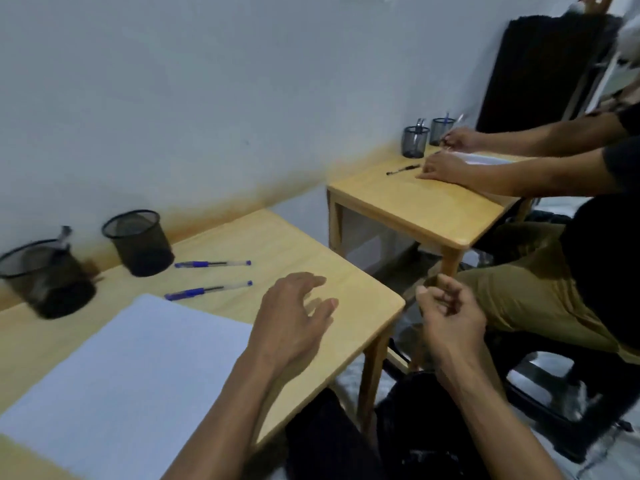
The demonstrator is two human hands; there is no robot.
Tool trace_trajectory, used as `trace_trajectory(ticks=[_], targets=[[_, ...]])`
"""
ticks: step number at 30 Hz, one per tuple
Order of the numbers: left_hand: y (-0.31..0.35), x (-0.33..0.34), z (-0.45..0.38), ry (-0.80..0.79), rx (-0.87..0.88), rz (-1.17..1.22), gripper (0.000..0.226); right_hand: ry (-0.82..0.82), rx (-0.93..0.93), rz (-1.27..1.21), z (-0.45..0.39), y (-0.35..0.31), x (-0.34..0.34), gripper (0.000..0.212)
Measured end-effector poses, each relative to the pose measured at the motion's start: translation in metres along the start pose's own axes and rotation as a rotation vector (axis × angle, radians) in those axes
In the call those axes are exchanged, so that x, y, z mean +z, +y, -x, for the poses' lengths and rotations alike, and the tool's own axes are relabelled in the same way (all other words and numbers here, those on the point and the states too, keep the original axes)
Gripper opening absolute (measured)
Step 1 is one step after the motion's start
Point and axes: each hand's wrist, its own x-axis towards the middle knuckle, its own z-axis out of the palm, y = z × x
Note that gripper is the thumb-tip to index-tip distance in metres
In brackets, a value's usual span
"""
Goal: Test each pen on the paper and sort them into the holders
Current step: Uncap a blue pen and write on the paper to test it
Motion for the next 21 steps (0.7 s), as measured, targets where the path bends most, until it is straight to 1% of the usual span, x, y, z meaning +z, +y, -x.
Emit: trace_trajectory(ticks=[4,7,10,13,15,16,18,21], targets=[[-0.016,-0.055,0.022,0.172,-0.020,-0.052,0.036,-0.267,-0.252,0.004,0.034,-0.048,0.054,0.021],[-0.041,-0.099,0.047,0.291,-0.110,-0.067,0.033,-0.498,-0.429,0.059,0.059,-0.065,0.103,0.013],[-0.074,-0.135,0.078,0.417,-0.241,-0.169,0.033,-0.711,-0.566,0.227,0.072,-0.061,0.159,0.010],[-0.105,-0.159,0.106,0.455,-0.450,-0.277,0.037,-0.906,-0.630,0.516,0.075,-0.046,0.211,0.022],[-0.125,-0.167,0.122,0.428,-0.542,-0.354,0.044,-0.960,-0.695,0.697,0.077,-0.039,0.235,0.028],[-0.133,-0.169,0.128,0.405,-0.560,-0.397,0.048,-0.979,-0.738,0.762,0.079,-0.036,0.244,0.026],[-0.145,-0.170,0.137,0.375,-0.568,-0.443,0.054,-1.008,-0.799,0.875,0.084,-0.029,0.256,0.022],[-0.159,-0.168,0.142,0.344,-0.548,-0.510,0.064,-0.960,-0.880,0.940,0.085,-0.020,0.266,0.026]])
